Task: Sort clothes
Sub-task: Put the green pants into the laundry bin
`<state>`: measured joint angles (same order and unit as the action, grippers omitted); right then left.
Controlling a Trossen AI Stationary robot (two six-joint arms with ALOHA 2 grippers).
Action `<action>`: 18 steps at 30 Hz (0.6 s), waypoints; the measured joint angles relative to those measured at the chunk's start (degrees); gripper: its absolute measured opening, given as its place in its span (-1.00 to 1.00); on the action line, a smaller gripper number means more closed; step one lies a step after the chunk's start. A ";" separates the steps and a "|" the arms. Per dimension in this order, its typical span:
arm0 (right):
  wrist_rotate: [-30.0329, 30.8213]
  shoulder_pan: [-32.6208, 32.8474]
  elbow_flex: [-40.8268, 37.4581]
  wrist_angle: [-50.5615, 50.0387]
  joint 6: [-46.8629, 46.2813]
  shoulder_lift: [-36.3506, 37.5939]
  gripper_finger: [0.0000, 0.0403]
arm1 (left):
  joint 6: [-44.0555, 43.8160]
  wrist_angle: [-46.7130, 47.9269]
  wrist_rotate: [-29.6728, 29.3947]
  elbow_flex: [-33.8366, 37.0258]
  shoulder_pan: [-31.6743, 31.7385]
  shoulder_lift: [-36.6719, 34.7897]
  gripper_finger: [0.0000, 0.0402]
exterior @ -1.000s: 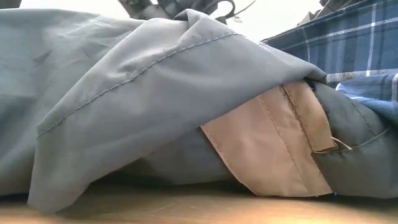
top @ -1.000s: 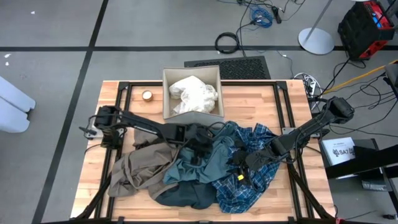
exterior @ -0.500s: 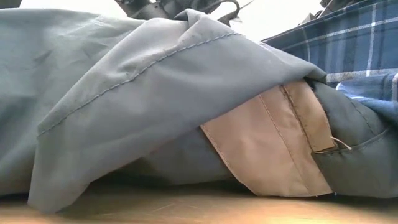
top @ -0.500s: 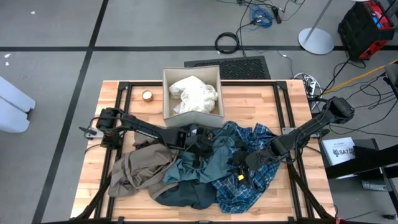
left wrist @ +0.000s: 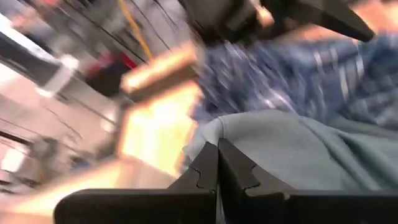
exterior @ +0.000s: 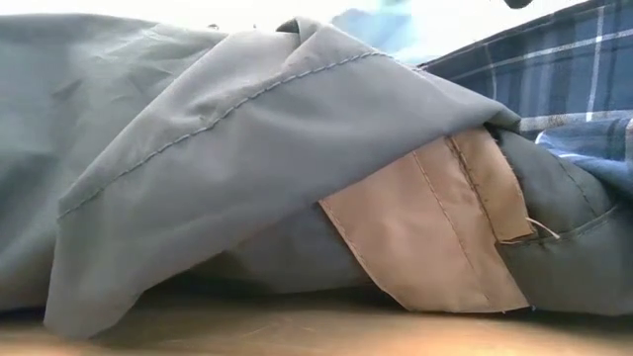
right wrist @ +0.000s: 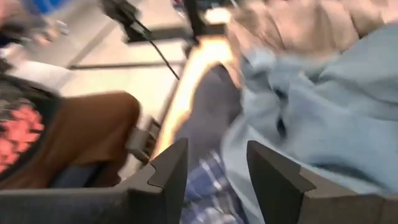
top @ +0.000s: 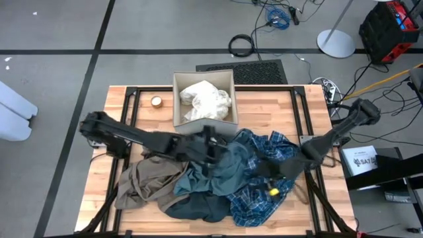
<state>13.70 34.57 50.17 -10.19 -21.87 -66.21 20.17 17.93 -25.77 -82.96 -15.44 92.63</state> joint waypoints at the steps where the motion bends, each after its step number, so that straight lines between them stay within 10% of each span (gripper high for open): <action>1: 0.06 0.71 0.72 0.16 1.50 1.09 -0.24 | 1.29 -0.05 -1.55 -1.09 -0.60 -1.79 -0.99; 18: 0.06 1.57 12.57 1.27 33.10 9.46 -0.24 | -0.76 -0.80 -4.79 -6.88 -6.99 -23.69 -1.00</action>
<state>13.76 36.14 62.74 -8.92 11.23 -56.75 19.41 17.14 -30.55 -89.84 -22.44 68.94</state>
